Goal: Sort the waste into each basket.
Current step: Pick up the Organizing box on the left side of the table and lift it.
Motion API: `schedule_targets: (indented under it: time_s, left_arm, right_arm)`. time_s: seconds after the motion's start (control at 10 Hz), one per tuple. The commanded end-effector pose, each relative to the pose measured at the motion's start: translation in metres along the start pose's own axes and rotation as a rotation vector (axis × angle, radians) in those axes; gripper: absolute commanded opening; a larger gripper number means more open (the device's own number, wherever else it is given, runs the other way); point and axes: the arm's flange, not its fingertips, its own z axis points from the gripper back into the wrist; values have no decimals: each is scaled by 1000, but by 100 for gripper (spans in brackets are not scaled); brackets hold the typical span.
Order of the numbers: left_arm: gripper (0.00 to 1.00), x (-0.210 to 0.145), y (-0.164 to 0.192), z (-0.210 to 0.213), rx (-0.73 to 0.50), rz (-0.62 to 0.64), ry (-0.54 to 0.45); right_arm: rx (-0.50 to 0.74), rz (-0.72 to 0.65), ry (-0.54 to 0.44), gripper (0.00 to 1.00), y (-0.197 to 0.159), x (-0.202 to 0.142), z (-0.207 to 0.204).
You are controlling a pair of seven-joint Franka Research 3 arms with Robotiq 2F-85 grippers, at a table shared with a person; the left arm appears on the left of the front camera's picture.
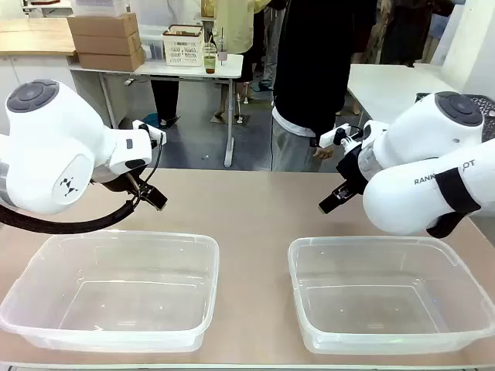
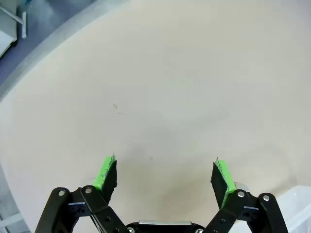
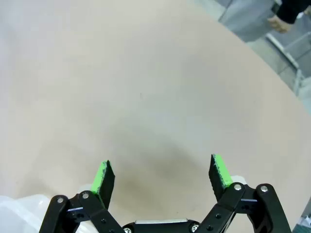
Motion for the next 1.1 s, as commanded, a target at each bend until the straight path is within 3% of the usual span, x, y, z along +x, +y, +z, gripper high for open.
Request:
schedule_targets:
  time_s: [0.0, 0.9, 1.0]
  left_arm:
    - [100, 0, 0, 0, 0, 0, 0]
    - [100, 0, 0, 0, 0, 0, 0]
    - [100, 0, 0, 0, 0, 0, 0]
  right_arm:
    - [0, 0, 0, 100, 0, 0, 0]
    - [0, 0, 1, 100, 0, 0, 0]
    - [186, -9, -47, 100, 0, 2, 21]
